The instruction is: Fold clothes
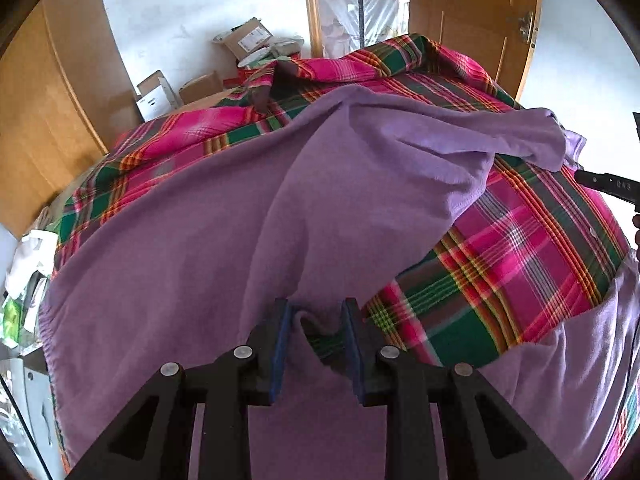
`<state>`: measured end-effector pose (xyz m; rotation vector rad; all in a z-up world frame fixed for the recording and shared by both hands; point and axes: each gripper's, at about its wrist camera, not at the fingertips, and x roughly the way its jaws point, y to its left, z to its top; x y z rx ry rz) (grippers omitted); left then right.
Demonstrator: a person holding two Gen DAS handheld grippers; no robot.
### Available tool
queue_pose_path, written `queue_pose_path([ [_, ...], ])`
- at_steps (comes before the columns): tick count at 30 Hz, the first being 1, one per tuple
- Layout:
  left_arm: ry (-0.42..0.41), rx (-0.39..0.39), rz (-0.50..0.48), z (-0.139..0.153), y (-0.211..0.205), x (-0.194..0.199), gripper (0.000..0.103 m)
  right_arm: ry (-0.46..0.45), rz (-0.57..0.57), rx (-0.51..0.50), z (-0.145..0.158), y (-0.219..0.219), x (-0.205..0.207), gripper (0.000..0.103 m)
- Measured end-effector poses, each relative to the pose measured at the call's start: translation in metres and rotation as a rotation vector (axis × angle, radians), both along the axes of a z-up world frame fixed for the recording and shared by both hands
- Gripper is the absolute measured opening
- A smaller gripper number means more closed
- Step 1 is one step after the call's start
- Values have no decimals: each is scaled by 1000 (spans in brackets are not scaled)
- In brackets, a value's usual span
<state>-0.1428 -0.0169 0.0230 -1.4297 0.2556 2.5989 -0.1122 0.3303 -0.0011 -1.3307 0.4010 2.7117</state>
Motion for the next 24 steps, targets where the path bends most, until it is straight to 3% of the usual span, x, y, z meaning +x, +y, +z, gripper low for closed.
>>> queue_pose_path([
  [3, -4, -13, 4, -4, 4, -9, 26, 9, -58, -96, -4, 19, -8, 28],
  [6, -5, -22, -5, -9, 10, -14, 26, 37, -104, -58, -3, 25, -13, 28],
  [10, -4, -13, -9, -11, 10, -19, 26, 50, -30, -65, 0, 11, -17, 28],
  [13, -18, 9, 10, -9, 8, -20, 26, 63, 15, -144, 2, -1, -16, 28],
  [16, 4, 21, -40, -5, 15, -14, 26, 47, 41, -236, 1, -7, -16, 28],
  [21, 13, 10, -67, -5, 24, -16, 26, 36, 73, -250, -2, -22, -21, 28],
  [24, 29, -45, -95, -9, 34, -17, 26, 19, 65, -236, -7, -24, -27, 28],
])
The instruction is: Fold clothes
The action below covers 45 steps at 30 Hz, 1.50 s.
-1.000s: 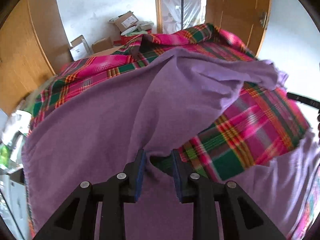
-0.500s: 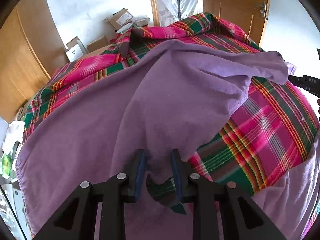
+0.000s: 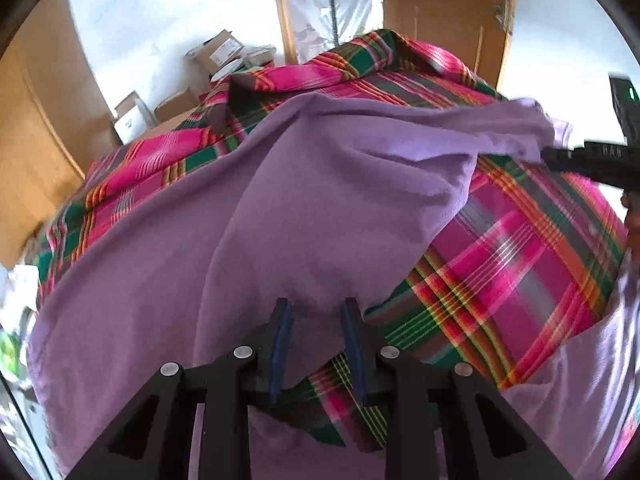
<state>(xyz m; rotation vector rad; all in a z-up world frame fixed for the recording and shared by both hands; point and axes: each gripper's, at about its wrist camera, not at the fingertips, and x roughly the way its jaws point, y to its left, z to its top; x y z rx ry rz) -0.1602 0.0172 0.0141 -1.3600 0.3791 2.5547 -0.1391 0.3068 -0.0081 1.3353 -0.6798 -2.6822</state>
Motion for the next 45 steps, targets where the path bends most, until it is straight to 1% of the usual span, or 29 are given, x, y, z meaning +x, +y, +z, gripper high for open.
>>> queue_pose_path([
  [1, 7, -24, -7, -1, 3, 0, 26, 0, 5, -4, 0, 0, 0, 28],
  [4, 18, -63, -29, -1, 8, 5, 26, 0, 1, -2, -2, 1, 0, 28],
  [5, 16, -59, -39, -1, 9, 6, 26, -2, -1, -7, -3, 2, 0, 28],
  [8, -12, 16, -78, 3, 7, 8, 26, -2, -5, -11, -5, 3, 1, 28],
  [9, -16, 53, -103, 4, 7, 10, 27, -1, -4, -8, -5, 3, 1, 29],
  [10, -20, 89, -129, 6, 7, 12, 30, 0, -3, -8, -5, 3, 2, 29],
  [12, -6, 76, -145, 7, 11, 14, 33, 1, -3, -9, -5, 3, 2, 29],
  [13, 6, 56, -139, 6, 13, 13, 33, 1, -4, -9, -5, 3, 2, 29],
  [15, 1, 21, -122, 2, 16, 9, 33, 3, -3, -7, -5, 3, 2, 29],
  [20, 3, -15, -130, -1, 22, 2, 36, 8, -3, -10, -5, 4, 3, 29],
  [22, 30, -47, -125, -2, 26, -1, 44, 8, -7, -13, -5, 4, 2, 29],
  [24, 35, -61, -110, -2, 27, -4, 45, 11, -9, -9, -5, 4, 0, 30],
  [26, 8, -7, -101, -2, 23, -7, 41, 13, -7, -7, -4, 2, -3, 32],
  [28, -19, 46, -92, -2, 18, -10, 12, 17, -7, -16, -4, 2, -6, 32],
  [30, -15, 57, -86, -1, 14, -9, 5, 31, -9, -35, -3, 3, -7, 32],
  [32, -9, 88, -85, 3, 9, -7, 5, 46, -18, -54, -3, 6, -9, 32],
  [34, 0, 120, -80, 8, 3, -5, 4, 53, -24, -52, -2, 7, -11, 16],
  [36, 10, 157, -76, 13, -3, -3, 4, 62, -30, -42, 1, 7, -11, 12],
  [37, 18, 168, -70, 16, -5, -2, 4, 68, -32, -40, 2, 8, -10, 9],
  [43, 64, 242, -26, 36, -25, 5, 4, 105, -47, -16, 14, 10, -7, 6],
  [45, 64, 269, -12, 40, -32, 6, 4, 112, -51, -24, 17, 12, -5, 6],
])
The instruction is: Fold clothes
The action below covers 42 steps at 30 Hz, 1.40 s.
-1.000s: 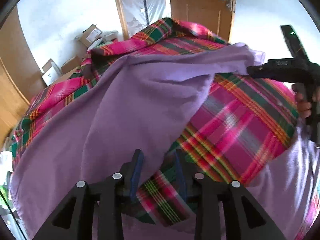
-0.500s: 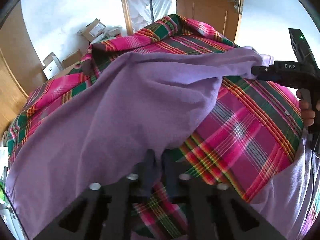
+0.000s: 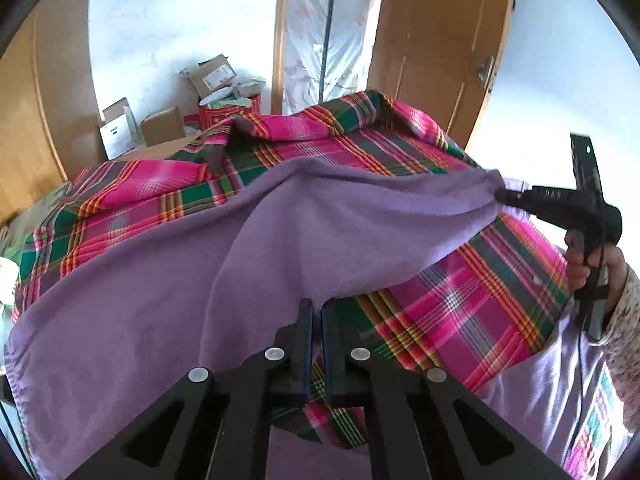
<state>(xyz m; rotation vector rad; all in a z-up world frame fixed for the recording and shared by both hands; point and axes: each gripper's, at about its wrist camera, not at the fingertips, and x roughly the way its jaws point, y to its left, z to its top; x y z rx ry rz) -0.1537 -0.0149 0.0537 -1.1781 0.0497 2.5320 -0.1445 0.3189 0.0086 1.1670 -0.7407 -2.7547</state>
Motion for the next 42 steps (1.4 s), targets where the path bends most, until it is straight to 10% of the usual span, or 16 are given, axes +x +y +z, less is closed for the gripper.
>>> queue_pose_path([
  [10, -43, 64, 86, -8, -30, 6, 4, -44, 46, -15, -7, 8, 18, 15],
  [13, -47, 85, 104, -8, -34, 6, 4, -57, -52, 43, -10, 24, 18, 32],
  [18, -49, 91, 109, -8, -33, 5, 4, -66, -202, 151, -12, 48, 16, 32],
  [25, -73, 89, 115, -13, -31, 4, 4, -74, -128, 370, -13, 28, 3, 47],
  [38, -87, 72, 98, -15, -23, 5, 4, -143, -155, 411, -23, 42, -1, 49],
  [42, -87, 72, 101, -13, -23, 6, 4, -135, -139, 418, -21, 38, 3, 18],
])
